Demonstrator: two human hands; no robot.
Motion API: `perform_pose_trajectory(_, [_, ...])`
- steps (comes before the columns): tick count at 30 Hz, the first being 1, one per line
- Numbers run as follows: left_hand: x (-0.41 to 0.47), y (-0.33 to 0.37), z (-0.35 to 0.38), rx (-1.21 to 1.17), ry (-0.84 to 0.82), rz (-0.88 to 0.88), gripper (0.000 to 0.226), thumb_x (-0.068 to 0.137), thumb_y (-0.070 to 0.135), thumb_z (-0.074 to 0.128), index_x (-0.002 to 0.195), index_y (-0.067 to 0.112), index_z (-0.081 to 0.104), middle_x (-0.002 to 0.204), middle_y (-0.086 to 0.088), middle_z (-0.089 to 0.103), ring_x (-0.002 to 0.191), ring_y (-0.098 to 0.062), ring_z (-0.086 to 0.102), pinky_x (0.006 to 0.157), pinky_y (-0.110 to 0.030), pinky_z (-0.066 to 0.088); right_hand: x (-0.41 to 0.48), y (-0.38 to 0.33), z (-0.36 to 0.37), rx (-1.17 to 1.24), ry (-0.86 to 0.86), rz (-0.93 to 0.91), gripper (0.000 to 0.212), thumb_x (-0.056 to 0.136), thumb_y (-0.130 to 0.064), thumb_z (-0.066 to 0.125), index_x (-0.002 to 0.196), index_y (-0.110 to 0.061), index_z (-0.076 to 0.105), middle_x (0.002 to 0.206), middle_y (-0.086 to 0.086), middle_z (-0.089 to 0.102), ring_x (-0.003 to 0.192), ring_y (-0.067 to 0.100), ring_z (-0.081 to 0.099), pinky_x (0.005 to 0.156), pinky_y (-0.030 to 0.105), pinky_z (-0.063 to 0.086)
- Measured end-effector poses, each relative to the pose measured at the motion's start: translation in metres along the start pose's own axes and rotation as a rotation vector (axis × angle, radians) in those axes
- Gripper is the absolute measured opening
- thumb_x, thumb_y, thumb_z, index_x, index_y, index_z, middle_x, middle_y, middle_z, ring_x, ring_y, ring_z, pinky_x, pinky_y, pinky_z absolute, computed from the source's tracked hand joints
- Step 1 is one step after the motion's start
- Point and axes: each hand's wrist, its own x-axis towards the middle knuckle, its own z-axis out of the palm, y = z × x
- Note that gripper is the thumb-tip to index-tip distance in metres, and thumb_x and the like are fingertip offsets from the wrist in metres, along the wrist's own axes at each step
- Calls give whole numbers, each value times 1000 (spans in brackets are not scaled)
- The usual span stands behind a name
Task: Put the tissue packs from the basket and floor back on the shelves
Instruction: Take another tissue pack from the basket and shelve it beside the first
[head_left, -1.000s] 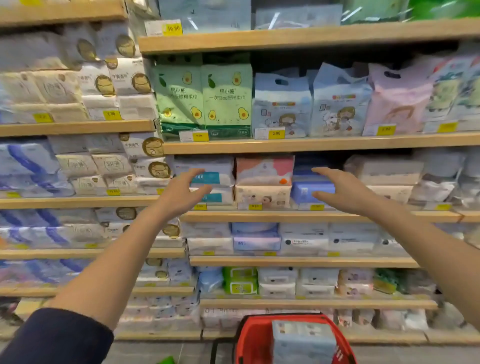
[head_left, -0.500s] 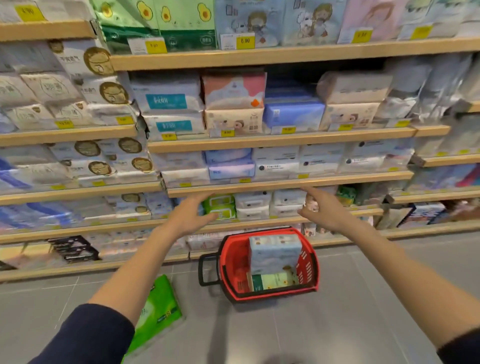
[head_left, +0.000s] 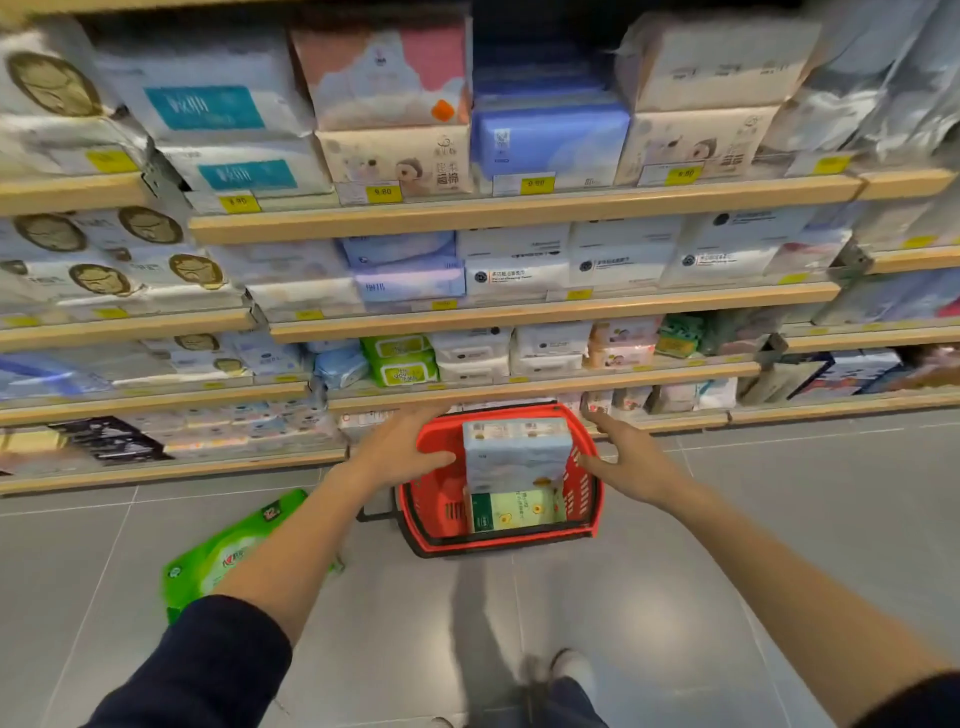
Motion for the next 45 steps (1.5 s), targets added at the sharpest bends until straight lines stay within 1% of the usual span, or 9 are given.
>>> perform_pose_trajectory(3, [18, 6, 14, 12, -22, -78, 82, 66, 59, 56, 139, 29, 36, 139, -6, 49, 126, -23, 44, 102, -43, 39, 17, 20, -6, 18, -39, 26, 65, 83, -22, 61, 141, -17, 31, 141, 11, 44, 128, 27, 41, 106, 41, 36])
perform_pose_trajectory(6, [37, 14, 32, 40, -28, -88, 74, 74, 47, 63, 140, 27, 36, 141, -7, 46, 130, -25, 40, 103, -39, 35, 35, 44, -11, -5, -96, 53, 66, 82, -27, 62, 140, -21, 32, 139, 10, 46, 127, 28, 42, 104, 43, 37])
perform_pose_trajectory(10, [59, 8, 59, 32, -49, -130, 78, 73, 49, 62, 142, 25, 33, 141, -10, 44, 130, -24, 40, 103, -33, 34, 57, 71, -10, -34, -182, 37, 65, 82, -32, 61, 140, -20, 33, 137, 11, 49, 124, 30, 46, 102, 42, 40])
perform_pose_trajectory(18, [136, -32, 117, 135, -192, -190, 82, 76, 48, 65, 144, 30, 25, 148, -14, 32, 135, -30, 34, 107, -45, 34, 109, 116, 37, -85, -290, 31, 58, 88, -22, 55, 140, -18, 29, 136, 13, 47, 121, 28, 48, 97, 35, 42])
perform_pose_trajectory(26, [245, -98, 196, 256, -240, -144, 87, 76, 48, 65, 146, 32, 18, 158, -9, 5, 143, -29, 16, 111, -43, 26, 203, 186, 123, 22, -242, 140, 58, 86, -22, 55, 138, -22, 32, 133, 9, 49, 117, 26, 51, 91, 36, 48])
perform_pose_trajectory(31, [316, -130, 236, 442, -358, 15, 93, 76, 50, 64, 148, 29, 8, 157, -10, 9, 143, -28, 15, 114, -42, 19, 240, 230, 174, 65, -250, 191, 62, 86, -28, 55, 141, -26, 26, 141, 3, 42, 122, 23, 48, 94, 35, 48])
perform_pose_trajectory(36, [371, -143, 278, 439, -337, 134, 103, 69, 52, 69, 147, 28, 7, 153, -3, 18, 139, -23, 23, 108, -40, 31, 259, 264, 210, 53, -248, 159, 66, 86, -28, 53, 144, -25, 21, 143, 1, 39, 127, 20, 42, 99, 30, 41])
perform_pose_trajectory(40, [393, -153, 307, 482, -349, 161, 112, 61, 59, 71, 147, 30, 5, 152, -4, 19, 138, -23, 21, 108, -36, 25, 259, 280, 230, 60, -260, 114, 66, 86, -31, 53, 144, -26, 20, 144, -1, 37, 128, 17, 40, 100, 27, 38])
perform_pose_trajectory(45, [403, -165, 322, 603, -286, 208, 124, 54, 69, 68, 148, 24, 1, 145, -6, 27, 130, -26, 29, 103, -39, 29, 255, 294, 240, 104, -239, 141, 67, 87, -33, 52, 144, -28, 17, 141, -4, 39, 124, 14, 42, 98, 26, 40])
